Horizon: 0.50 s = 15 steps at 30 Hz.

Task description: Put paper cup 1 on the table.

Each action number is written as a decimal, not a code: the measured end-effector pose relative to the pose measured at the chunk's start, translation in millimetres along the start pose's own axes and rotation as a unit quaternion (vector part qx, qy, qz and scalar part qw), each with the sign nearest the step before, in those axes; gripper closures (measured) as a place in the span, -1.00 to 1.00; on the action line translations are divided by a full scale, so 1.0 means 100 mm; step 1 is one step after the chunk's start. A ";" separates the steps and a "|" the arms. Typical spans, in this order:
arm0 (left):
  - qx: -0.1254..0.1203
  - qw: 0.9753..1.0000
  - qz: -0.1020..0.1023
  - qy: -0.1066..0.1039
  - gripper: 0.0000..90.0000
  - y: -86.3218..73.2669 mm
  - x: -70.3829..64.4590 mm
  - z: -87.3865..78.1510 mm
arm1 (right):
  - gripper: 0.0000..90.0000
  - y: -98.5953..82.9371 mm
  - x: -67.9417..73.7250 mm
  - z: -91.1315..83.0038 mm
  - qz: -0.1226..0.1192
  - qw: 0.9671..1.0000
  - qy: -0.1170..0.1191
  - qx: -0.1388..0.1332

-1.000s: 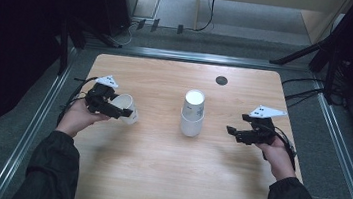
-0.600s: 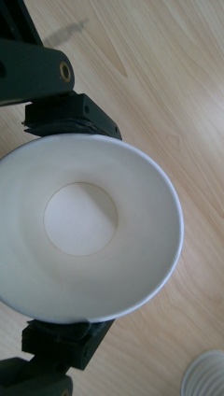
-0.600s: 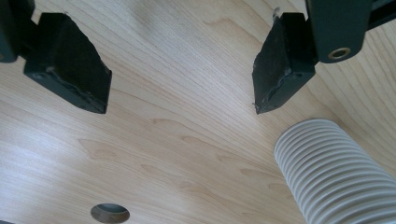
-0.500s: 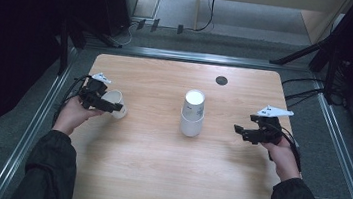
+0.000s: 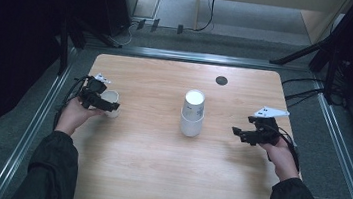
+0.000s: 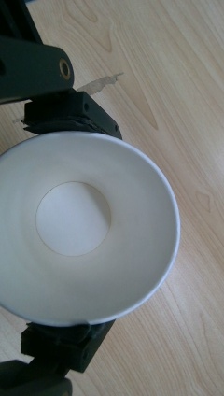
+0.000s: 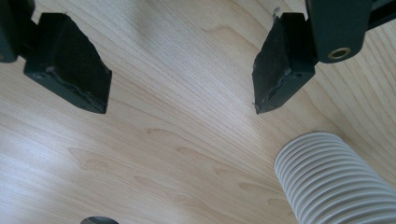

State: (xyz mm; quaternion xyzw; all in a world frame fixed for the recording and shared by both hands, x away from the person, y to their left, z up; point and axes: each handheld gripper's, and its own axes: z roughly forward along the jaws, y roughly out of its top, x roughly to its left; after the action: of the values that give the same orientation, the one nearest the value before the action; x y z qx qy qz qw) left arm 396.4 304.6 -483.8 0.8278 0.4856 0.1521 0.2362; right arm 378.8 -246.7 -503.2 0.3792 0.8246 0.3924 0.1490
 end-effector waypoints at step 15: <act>-0.009 0.998 -0.050 -0.042 -0.77 -0.01 0.06 0.00 | -0.55 0.00 0.01 0.01 -0.007 1.000 -0.003 0.006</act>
State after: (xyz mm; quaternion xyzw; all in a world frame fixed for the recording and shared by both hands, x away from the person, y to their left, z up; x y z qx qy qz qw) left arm 398.3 310.1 -484.1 0.8060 0.5147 0.1097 0.2711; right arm 378.9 -245.7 -504.0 0.3756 0.8291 0.3854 0.1516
